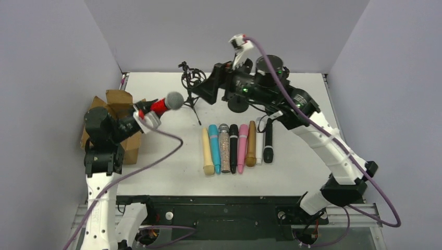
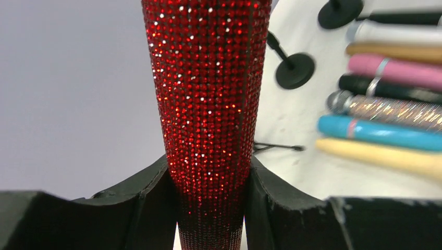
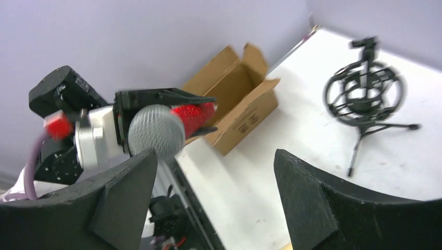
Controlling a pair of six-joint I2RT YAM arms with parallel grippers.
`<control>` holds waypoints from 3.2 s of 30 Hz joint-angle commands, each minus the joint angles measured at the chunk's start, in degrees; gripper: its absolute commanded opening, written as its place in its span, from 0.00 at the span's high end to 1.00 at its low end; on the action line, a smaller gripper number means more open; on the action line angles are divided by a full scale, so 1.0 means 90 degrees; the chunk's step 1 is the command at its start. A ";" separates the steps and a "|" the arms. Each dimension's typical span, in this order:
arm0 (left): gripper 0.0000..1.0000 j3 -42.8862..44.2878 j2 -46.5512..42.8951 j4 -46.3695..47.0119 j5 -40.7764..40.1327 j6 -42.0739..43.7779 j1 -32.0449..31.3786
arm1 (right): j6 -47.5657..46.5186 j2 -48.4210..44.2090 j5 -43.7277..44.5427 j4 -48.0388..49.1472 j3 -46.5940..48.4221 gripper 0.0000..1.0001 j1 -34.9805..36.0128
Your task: Attach the microphones to the stand
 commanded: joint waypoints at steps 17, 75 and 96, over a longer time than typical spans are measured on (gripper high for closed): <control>1.00 0.0961 0.0554 0.2194 0.1257 -0.8607 -0.0333 | -0.0496 0.0471 -0.1546 0.2803 -0.0578 0.19 0.0545; 0.04 0.3402 0.3254 -0.3097 -0.1114 -0.5591 0.1158 | -0.2750 0.1842 0.2056 0.5770 -0.0415 1.00 -0.0702; 0.04 0.3315 0.3423 -0.3103 -0.0691 -0.5526 0.1461 | -0.2870 0.1647 0.2345 0.5865 -0.1214 1.00 -0.0772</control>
